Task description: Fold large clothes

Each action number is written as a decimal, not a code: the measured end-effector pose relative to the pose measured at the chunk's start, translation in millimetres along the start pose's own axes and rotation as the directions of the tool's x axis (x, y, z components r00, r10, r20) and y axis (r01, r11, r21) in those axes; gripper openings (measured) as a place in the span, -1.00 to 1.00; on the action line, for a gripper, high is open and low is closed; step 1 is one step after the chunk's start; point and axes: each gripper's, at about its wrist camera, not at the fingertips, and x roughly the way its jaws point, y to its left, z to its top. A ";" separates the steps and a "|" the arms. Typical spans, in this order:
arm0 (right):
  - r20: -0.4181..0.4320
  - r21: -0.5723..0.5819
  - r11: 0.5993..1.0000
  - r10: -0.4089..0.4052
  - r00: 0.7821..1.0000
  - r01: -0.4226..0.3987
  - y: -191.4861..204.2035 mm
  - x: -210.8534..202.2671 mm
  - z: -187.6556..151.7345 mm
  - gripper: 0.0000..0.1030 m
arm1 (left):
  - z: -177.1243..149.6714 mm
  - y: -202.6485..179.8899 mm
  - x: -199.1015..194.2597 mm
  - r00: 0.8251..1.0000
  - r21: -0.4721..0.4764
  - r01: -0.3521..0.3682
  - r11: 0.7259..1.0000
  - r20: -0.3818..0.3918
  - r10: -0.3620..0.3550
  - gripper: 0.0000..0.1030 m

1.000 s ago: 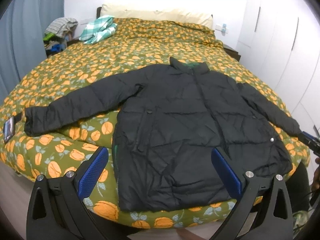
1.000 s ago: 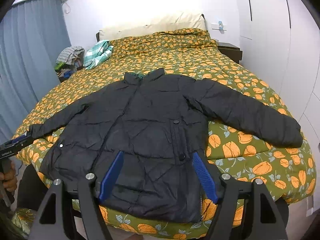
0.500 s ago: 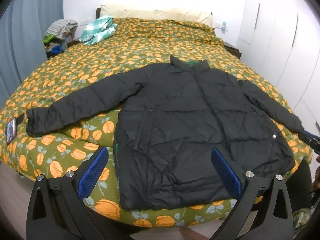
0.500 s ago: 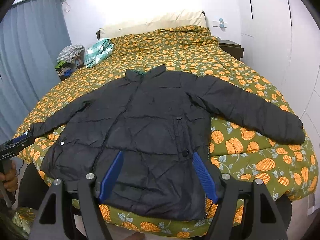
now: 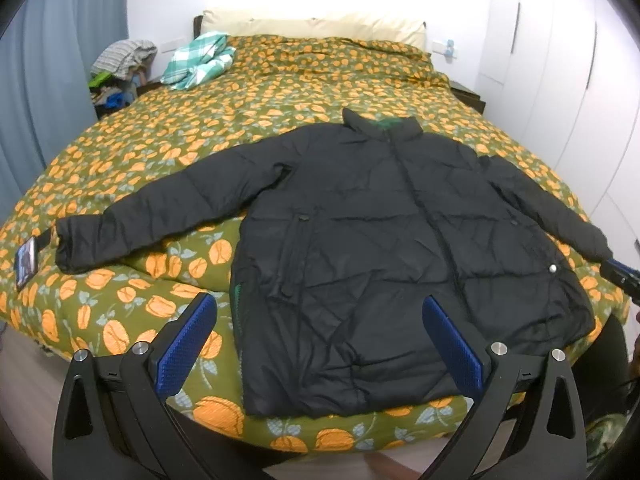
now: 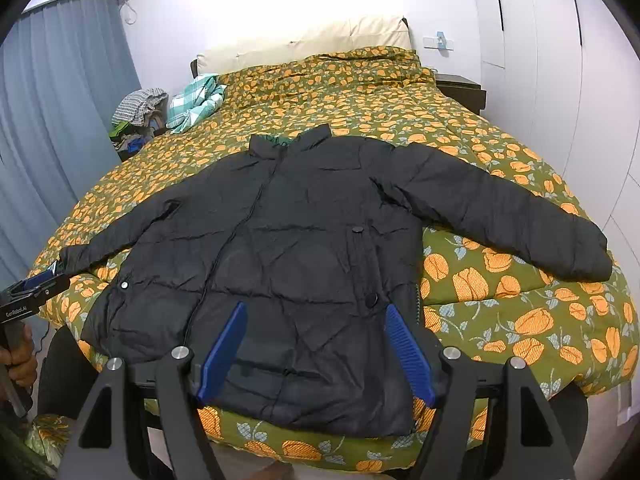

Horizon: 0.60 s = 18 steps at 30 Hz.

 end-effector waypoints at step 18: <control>0.002 0.007 1.000 -0.001 1.000 0.001 0.3 -0.6 -0.6 0.43 | -0.1 0.3 -2.6 1.000 0.007 -0.006 1.000 0.006 0.006 0.99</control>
